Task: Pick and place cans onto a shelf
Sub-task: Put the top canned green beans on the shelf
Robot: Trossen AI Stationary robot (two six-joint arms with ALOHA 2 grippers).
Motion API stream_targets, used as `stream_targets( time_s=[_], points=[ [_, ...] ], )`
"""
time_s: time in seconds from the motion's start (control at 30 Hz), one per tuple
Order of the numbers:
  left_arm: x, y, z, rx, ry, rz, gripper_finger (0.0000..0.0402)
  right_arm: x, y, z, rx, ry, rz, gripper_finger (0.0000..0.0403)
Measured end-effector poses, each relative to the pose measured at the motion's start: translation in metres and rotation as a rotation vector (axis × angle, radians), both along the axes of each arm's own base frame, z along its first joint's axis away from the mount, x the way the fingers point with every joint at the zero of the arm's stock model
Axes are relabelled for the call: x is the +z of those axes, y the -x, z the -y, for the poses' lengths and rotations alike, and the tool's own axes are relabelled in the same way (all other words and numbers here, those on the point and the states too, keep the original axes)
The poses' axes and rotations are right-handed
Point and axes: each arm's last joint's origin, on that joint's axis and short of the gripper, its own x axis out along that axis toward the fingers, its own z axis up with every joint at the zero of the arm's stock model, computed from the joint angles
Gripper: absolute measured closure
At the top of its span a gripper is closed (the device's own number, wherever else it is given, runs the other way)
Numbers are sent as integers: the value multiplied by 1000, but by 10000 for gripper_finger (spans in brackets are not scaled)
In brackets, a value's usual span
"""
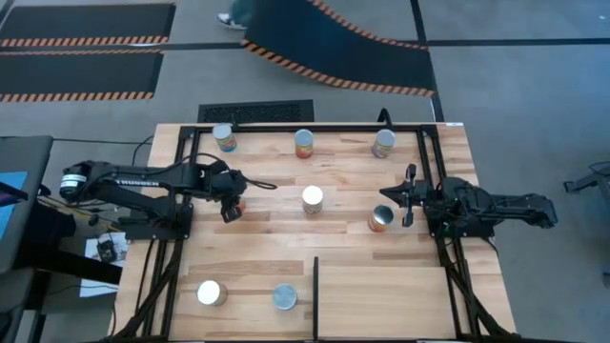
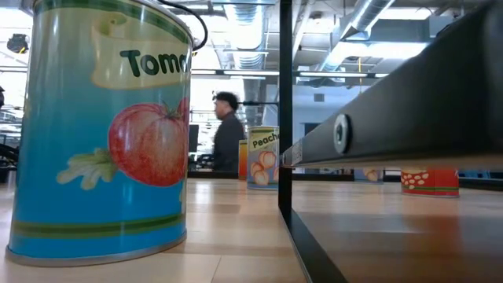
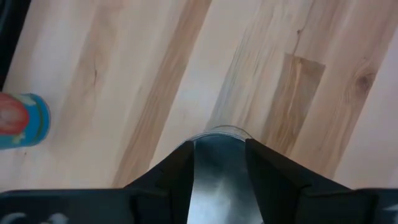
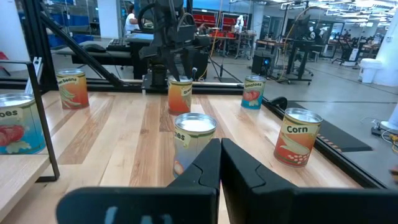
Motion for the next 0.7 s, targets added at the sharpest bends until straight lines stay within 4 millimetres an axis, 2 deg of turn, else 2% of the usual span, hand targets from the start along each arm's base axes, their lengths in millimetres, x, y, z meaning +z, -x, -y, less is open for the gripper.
stream_targets(
  time_s=[0.27,0.4,0.7],
  points=[
    [8,10,3,-9,78,43,266,0,0,0,0,0,0,369],
    [6,15,7,-13,137,1,266,0,0,0,0,0,0,369],
    [-5,4,11,-63,91,-91,266,0,0,0,-1,0,-1,369]
  ],
)
